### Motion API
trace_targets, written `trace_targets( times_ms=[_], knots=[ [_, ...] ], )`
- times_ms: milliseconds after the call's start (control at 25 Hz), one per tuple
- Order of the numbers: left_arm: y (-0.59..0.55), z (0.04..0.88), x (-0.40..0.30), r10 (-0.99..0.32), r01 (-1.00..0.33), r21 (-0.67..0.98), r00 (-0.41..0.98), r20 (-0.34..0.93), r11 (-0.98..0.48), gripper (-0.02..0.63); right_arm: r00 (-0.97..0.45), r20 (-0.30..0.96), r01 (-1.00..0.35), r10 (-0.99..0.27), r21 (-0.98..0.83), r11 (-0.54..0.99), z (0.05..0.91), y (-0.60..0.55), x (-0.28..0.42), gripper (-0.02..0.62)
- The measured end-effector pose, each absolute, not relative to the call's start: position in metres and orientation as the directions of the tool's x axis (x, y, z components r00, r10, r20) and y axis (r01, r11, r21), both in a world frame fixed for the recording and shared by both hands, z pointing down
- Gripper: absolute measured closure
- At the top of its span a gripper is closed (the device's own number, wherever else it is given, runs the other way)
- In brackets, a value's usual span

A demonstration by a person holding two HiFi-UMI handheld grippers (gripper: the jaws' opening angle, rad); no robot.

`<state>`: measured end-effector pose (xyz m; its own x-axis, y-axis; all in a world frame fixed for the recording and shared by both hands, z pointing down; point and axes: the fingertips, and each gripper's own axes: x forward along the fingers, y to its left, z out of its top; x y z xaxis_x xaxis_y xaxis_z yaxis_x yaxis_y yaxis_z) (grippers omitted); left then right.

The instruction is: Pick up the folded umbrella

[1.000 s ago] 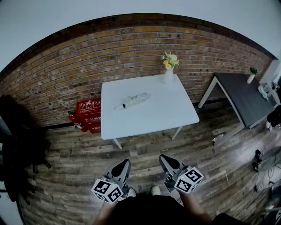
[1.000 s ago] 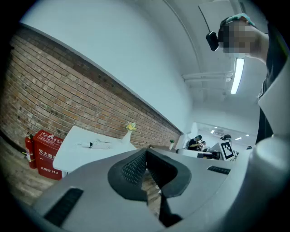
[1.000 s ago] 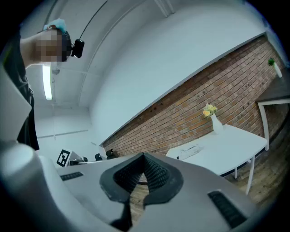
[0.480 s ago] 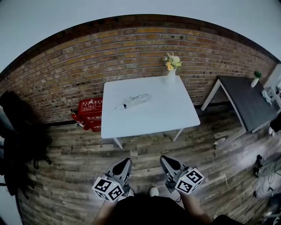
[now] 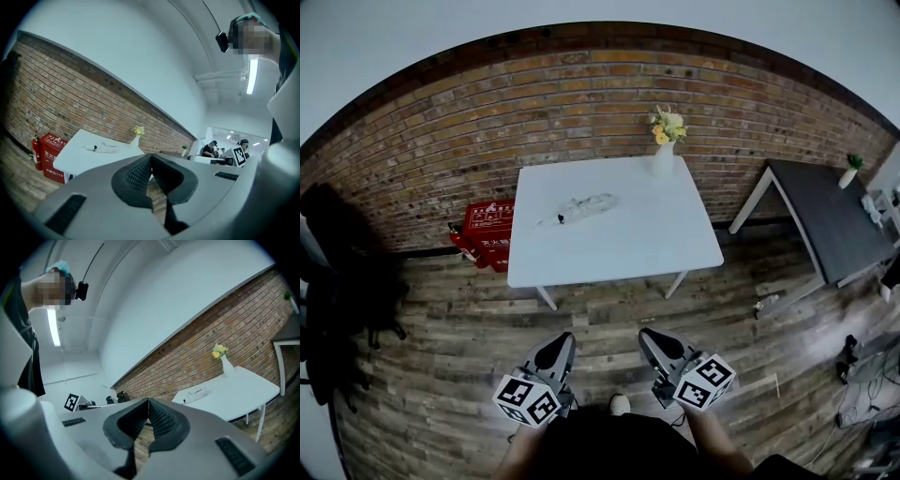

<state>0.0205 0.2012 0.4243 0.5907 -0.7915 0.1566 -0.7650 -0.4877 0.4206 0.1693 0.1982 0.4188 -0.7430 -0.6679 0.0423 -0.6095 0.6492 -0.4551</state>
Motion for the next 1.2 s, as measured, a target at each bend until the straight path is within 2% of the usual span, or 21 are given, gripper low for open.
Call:
trace_targets(
  times_ms=[520,1200],
  knots=[
    [0.208,0.431,0.055,-0.807,-0.777,0.430,0.568,0.163,-0.460,0.591,-0.780,0.059,-0.576,-0.623,-0.456,0.678,0.432,0.204,0.199,0.573],
    [0.178,0.447,0.038,-0.808,-0.784,0.435,0.559,0.186,-0.443,0.592,-0.762,0.076,-0.599,-0.643,-0.461,0.655,0.442,0.175,0.190,0.572]
  ],
)
